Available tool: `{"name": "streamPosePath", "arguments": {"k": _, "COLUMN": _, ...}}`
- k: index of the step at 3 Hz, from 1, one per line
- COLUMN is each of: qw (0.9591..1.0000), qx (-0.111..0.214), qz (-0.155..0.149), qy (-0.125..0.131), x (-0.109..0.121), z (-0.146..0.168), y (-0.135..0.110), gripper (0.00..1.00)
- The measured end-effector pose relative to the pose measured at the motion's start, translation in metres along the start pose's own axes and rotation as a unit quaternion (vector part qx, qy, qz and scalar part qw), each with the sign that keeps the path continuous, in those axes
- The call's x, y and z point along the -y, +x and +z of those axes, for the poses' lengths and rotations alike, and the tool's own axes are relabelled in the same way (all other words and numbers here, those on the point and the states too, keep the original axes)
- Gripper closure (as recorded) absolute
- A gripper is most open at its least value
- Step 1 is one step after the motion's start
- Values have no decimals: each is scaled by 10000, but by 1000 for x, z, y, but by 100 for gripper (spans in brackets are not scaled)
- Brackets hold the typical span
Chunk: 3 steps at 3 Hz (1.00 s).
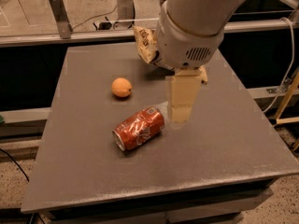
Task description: Place coke can upright
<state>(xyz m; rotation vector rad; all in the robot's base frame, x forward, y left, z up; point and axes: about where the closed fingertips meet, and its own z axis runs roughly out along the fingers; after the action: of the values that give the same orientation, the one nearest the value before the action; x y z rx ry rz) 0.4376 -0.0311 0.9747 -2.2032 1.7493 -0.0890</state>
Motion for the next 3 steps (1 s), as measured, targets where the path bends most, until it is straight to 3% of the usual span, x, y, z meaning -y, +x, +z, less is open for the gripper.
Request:
{"name": "streamPosePath", "arguments": {"k": 1, "qw": 9984, "qx": 318, "qz": -364, "qy": -286, "x": -3, "z": 58, "y": -6, "gripper": 0}}
{"name": "streamPosePath", "arguments": {"k": 2, "qw": 9905, "qx": 460, "qz": -1082, "qy": -707, "x": -13, "z": 120, "y": -34, "gripper": 0}}
{"name": "streamPosePath", "arguments": {"k": 3, "qw": 9814, "qx": 396, "qz": -1617, "qy": -960, "x": -22, "z": 148, "y": -58, "gripper": 0}}
